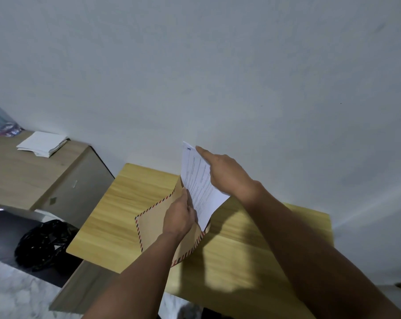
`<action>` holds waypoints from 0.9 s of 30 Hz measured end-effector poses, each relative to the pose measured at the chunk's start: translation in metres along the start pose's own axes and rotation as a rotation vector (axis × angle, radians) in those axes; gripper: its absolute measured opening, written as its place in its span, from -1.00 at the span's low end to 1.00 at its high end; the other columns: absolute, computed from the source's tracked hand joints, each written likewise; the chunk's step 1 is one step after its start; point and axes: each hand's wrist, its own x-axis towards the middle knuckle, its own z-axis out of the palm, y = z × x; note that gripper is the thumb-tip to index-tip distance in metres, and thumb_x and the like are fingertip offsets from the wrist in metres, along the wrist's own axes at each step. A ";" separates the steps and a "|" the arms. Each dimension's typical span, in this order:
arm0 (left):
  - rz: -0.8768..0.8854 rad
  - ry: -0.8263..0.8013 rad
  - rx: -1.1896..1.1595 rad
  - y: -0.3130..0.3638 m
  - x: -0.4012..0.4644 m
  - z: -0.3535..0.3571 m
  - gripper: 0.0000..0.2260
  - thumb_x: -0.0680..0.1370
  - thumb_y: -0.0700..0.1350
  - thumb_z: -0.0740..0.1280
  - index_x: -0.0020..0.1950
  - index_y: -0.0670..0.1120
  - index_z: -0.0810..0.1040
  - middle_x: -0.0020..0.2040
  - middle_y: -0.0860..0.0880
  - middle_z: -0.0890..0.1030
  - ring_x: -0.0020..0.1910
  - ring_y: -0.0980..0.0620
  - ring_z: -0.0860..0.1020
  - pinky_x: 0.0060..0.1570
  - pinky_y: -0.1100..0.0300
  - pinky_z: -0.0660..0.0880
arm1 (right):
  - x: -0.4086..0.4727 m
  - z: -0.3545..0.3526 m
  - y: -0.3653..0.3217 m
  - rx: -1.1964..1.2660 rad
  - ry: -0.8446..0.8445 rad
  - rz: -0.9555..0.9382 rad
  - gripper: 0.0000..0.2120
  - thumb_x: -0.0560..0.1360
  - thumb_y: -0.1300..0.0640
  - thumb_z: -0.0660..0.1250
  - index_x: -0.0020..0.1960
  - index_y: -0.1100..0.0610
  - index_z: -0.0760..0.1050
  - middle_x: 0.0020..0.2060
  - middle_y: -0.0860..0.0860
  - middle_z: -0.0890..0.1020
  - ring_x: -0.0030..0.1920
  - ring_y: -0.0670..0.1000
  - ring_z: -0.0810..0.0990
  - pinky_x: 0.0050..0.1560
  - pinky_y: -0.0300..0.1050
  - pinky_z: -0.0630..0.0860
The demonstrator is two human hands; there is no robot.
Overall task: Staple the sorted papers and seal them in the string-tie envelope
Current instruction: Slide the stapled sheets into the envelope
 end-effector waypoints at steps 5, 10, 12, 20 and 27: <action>0.038 -0.009 -0.097 0.019 0.004 0.001 -0.48 0.67 -0.19 0.24 0.64 -0.17 0.26 0.10 -0.13 0.67 0.01 -0.09 0.61 -0.07 0.13 0.47 | -0.012 0.031 0.006 0.033 -0.002 0.062 -0.22 0.54 0.35 0.15 0.65 -0.12 0.04 -0.20 -0.01 0.48 -0.23 0.07 0.46 -0.31 -0.05 0.37; 0.058 -0.014 -0.099 0.024 0.004 0.002 -0.52 0.67 -0.20 0.24 0.61 -0.19 0.31 0.08 -0.13 0.67 -0.04 -0.05 0.58 -0.11 0.17 0.41 | -0.019 0.040 0.016 0.023 -0.010 0.115 -0.25 0.56 0.28 0.18 0.65 -0.11 0.02 -0.33 -0.12 0.36 -0.27 0.06 0.46 -0.38 -0.08 0.31; 0.063 -0.006 -0.110 0.026 0.004 0.002 -0.51 0.67 -0.19 0.24 0.62 -0.16 0.29 0.02 -0.12 0.67 -0.07 -0.06 0.58 -0.14 0.15 0.42 | -0.018 0.041 0.018 0.003 -0.005 0.138 -0.26 0.56 0.29 0.17 0.66 -0.08 0.03 -0.33 -0.12 0.35 -0.26 0.07 0.45 -0.39 -0.08 0.27; 0.119 0.062 -0.159 0.043 0.009 -0.001 -0.87 0.70 -0.10 0.16 0.08 -0.09 0.48 -0.31 0.07 0.47 -0.31 0.04 0.48 -0.40 0.26 0.20 | -0.027 0.062 0.011 -0.036 0.013 0.118 -0.50 0.55 0.20 0.19 0.45 -0.08 0.32 -0.07 -0.12 0.62 -0.05 0.04 0.55 -0.08 0.00 0.28; 0.111 0.078 -0.145 0.044 0.008 -0.003 -0.84 0.71 -0.11 0.16 0.00 -0.13 0.46 -0.25 -0.07 0.55 -0.24 -0.11 0.53 -0.22 -0.13 0.50 | -0.027 0.067 0.017 -0.113 -0.045 0.131 -0.70 0.59 0.22 0.14 -0.14 -0.07 0.55 -0.31 -0.08 0.60 -0.16 0.06 0.59 0.04 0.08 0.30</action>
